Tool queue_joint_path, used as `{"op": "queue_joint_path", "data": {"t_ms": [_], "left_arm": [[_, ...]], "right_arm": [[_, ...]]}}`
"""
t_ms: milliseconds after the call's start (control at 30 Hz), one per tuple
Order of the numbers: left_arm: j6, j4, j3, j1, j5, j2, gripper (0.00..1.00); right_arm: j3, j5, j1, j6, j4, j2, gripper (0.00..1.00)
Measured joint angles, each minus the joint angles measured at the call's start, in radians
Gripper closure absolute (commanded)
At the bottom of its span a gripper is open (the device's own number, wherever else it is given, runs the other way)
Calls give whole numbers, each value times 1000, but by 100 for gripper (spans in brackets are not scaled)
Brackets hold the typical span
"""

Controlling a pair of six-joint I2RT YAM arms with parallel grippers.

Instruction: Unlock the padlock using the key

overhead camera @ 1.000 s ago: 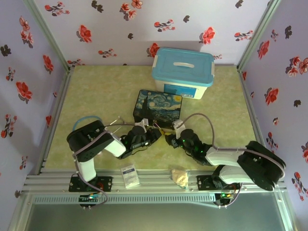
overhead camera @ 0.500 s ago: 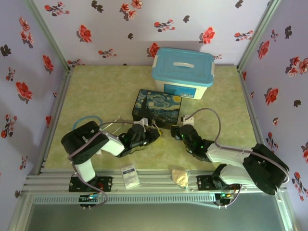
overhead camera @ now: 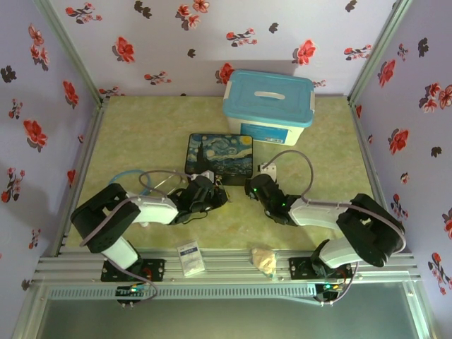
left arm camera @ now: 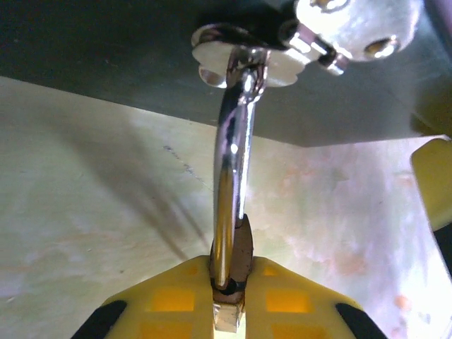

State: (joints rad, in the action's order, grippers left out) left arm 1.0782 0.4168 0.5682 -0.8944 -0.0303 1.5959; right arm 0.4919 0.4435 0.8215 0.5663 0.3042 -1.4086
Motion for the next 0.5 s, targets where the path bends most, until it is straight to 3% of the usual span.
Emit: {"op": "queue_joint_path", "data": {"t_ms": [200, 500], "left_arm": [[-84, -228, 89, 1, 45, -27, 90], [-171, -439, 195, -5, 109, -27, 87]], "right_arm": [[0, 0, -1, 23, -6, 0, 46], [-7, -2, -3, 51, -3, 0, 49]]}}
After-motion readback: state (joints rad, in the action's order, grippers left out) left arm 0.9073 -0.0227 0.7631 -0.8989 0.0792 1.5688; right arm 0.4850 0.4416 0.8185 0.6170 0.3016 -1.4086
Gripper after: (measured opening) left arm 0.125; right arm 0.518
